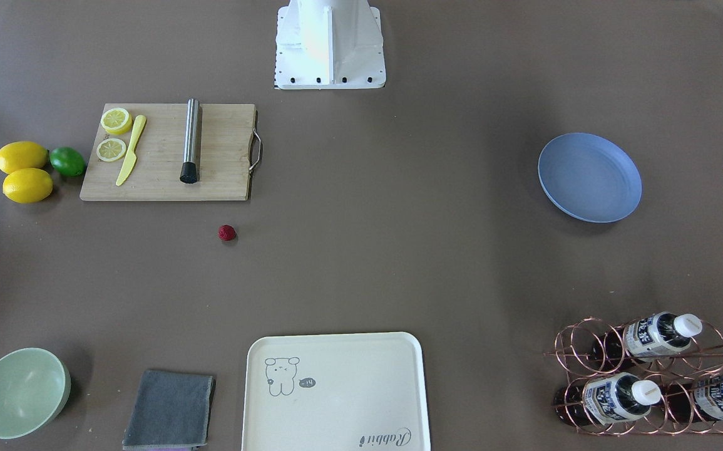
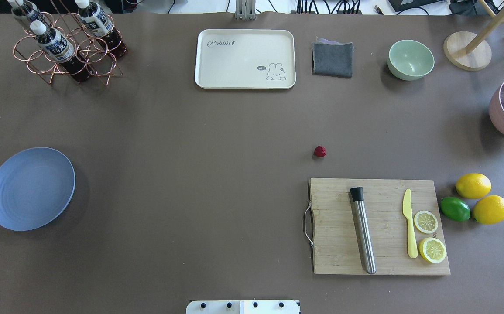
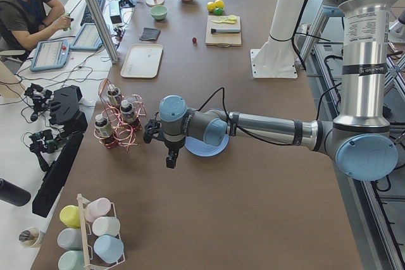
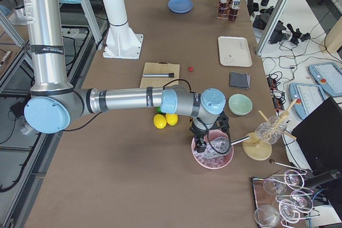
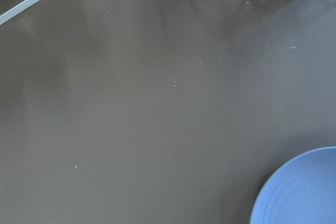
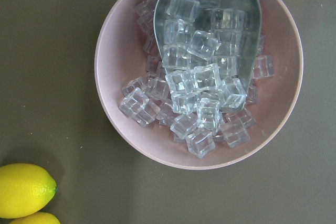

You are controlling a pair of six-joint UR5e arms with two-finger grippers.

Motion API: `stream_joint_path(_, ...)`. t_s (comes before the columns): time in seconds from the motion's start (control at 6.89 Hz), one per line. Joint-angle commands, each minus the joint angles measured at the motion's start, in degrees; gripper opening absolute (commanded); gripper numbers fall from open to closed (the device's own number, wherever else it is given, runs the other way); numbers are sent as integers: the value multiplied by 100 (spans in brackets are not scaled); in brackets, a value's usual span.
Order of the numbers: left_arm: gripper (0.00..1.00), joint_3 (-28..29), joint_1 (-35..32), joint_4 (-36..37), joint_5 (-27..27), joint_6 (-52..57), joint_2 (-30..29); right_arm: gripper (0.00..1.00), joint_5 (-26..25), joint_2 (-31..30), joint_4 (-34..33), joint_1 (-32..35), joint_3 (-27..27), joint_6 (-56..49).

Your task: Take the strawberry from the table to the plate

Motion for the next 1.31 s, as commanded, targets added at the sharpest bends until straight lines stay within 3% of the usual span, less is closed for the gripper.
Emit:
stream_joint_path(0.0,98,8,0,-13,-4,-3,19,100,-1,0,-2,0,-5,1)
stream_joint_path(1.16,97,79,0,-417,4,6,107,100,-1,62,7,-53,-154,-8)
